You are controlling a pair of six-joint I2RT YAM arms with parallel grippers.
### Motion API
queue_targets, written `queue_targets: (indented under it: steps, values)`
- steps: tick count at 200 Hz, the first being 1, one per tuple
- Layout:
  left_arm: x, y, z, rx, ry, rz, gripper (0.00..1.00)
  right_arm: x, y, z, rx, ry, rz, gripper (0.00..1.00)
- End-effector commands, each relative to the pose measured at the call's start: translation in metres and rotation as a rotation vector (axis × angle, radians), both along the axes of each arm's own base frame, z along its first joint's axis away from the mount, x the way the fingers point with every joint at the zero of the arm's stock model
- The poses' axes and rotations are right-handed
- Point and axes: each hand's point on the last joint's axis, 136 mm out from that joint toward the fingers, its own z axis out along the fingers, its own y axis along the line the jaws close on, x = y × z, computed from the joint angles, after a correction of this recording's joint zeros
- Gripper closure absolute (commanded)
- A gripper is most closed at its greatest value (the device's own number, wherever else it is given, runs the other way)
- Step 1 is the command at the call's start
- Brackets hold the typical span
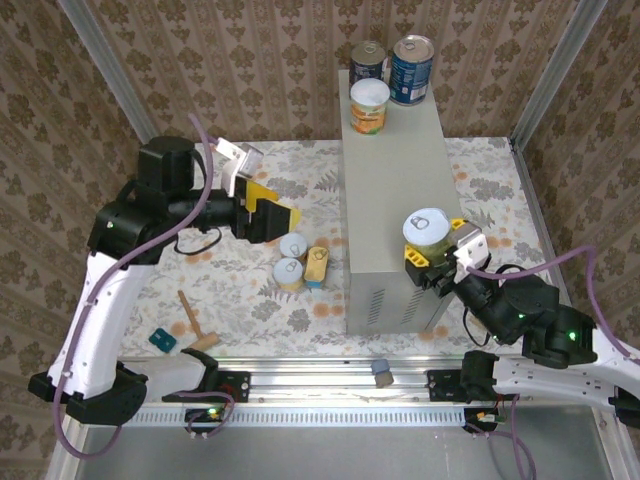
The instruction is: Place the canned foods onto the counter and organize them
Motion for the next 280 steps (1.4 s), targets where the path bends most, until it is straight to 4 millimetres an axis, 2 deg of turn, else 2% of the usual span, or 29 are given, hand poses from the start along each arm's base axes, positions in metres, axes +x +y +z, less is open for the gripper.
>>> queue_targets:
  steps: [1, 52, 116, 214, 258, 280]
  values:
    - [0.005, -0.004, 0.001, -0.021, -0.021, -0.009, 0.0, 0.005, -0.001, 0.005, 0.048, 0.004, -0.033, 0.23]
    - [0.002, -0.01, -0.001, -0.035, -0.051, -0.029, 0.0, 0.013, 0.007, -0.002, 0.039, 0.045, -0.037, 0.2]
    - [0.003, -0.016, -0.007, -0.027, -0.057, -0.04, 0.0, 0.023, 0.005, -0.009, 0.07, 0.087, -0.059, 0.19]
    - [0.004, -0.032, -0.008, -0.016, -0.074, -0.086, 0.0, 0.012, -0.013, -0.001, 0.065, 0.084, -0.054, 0.07]
    - [0.0, -0.037, -0.009, -0.006, -0.097, -0.112, 0.0, 0.007, -0.015, 0.001, 0.055, 0.082, -0.026, 0.06]
    - [0.0, -0.037, -0.011, 0.005, -0.104, -0.118, 0.0, 0.006, -0.015, 0.001, 0.049, 0.081, -0.021, 0.09]
